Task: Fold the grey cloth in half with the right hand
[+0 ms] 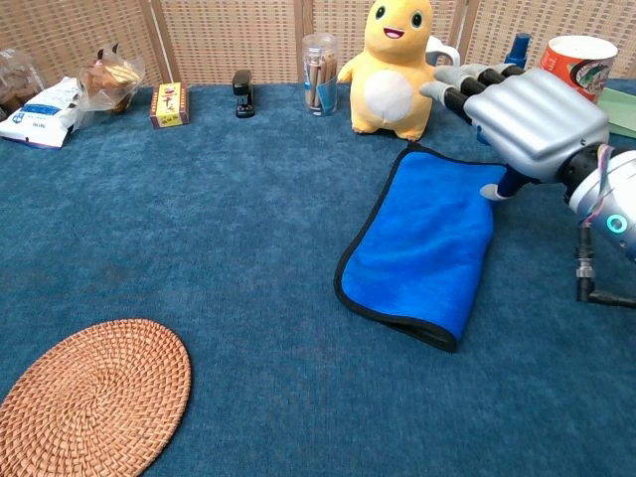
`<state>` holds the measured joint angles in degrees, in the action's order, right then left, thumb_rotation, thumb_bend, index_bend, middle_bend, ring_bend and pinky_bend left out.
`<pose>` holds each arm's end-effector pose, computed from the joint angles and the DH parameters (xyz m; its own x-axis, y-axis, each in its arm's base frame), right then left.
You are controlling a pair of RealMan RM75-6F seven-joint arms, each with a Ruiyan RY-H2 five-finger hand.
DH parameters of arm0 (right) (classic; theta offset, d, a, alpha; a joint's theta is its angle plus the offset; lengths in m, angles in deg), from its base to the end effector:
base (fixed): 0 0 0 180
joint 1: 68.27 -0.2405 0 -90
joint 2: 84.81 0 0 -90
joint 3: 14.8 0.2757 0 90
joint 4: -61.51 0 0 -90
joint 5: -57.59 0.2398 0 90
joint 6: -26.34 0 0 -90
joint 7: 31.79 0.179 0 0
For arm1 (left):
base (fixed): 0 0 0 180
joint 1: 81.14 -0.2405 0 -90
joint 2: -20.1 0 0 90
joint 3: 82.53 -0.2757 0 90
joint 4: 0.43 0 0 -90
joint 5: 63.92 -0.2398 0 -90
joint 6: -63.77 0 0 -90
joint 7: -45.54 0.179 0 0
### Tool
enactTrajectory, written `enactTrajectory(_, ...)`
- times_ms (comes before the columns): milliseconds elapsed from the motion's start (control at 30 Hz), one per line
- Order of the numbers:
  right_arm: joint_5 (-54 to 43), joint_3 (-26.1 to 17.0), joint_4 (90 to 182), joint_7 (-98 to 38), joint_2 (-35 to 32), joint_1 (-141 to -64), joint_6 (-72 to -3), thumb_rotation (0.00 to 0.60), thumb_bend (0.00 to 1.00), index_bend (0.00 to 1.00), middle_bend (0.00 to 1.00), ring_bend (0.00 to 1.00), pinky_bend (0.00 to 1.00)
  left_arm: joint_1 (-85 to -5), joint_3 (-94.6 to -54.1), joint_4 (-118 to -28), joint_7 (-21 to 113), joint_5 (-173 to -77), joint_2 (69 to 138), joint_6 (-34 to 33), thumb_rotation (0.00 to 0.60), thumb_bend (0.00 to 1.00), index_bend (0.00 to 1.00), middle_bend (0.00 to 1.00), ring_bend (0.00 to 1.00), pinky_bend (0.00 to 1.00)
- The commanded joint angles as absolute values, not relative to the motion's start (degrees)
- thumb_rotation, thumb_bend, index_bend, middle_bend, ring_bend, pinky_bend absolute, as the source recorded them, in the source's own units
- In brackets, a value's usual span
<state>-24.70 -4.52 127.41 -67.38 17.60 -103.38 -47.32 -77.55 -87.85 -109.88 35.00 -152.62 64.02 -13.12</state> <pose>-0.1703 -0.3802 -0.0645 0.6808 0.2188 0.6990 -0.6268 -0.3197 0.7106 -0.3213 0.1694 0.1798 0.2620 0.2799 0.9236 0.9568 0.0496 -0.2865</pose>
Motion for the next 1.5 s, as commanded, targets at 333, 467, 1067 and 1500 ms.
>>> enactTrajectory(333,-23.63,-4.98,124.94,-68.38,20.64,-103.86,-45.64,0.600,0.00,0.00,0.00,0.00,0.17,-77.33,-87.69,-109.54,34.45,-152.26,63.96,-12.80,0.600,0.12,0.00,0.00,0.00,0.00)
enactTrajectory(467,-23.36,-4.93,123.56,-68.24,21.26,-103.98,-45.23,0.600,0.00,0.00,0.00,0.00,0.17,-77.39,-87.68,-109.56,34.25,-152.28,63.87,-12.96,0.600,0.12,0.00,0.00,0.00,0.00)
enactTrajectory(1067,-24.46,-4.71,124.51,-65.36,18.31,-103.26,-46.68,0.600,0.00,0.00,0.00,0.00,0.17,-77.41,-87.75,-109.77,34.87,-152.29,64.01,-12.86,0.600,0.12,0.00,0.00,0.00,0.00)
enactTrajectory(1500,-21.33,-3.76,120.53,-64.08,19.38,-103.37,-44.08,0.600,0.00,0.00,0.00,0.00,0.17,-77.32,-87.64,-109.82,35.36,-151.74,64.24,-12.56,0.600,0.12,0.00,0.00,0.00,0.00)
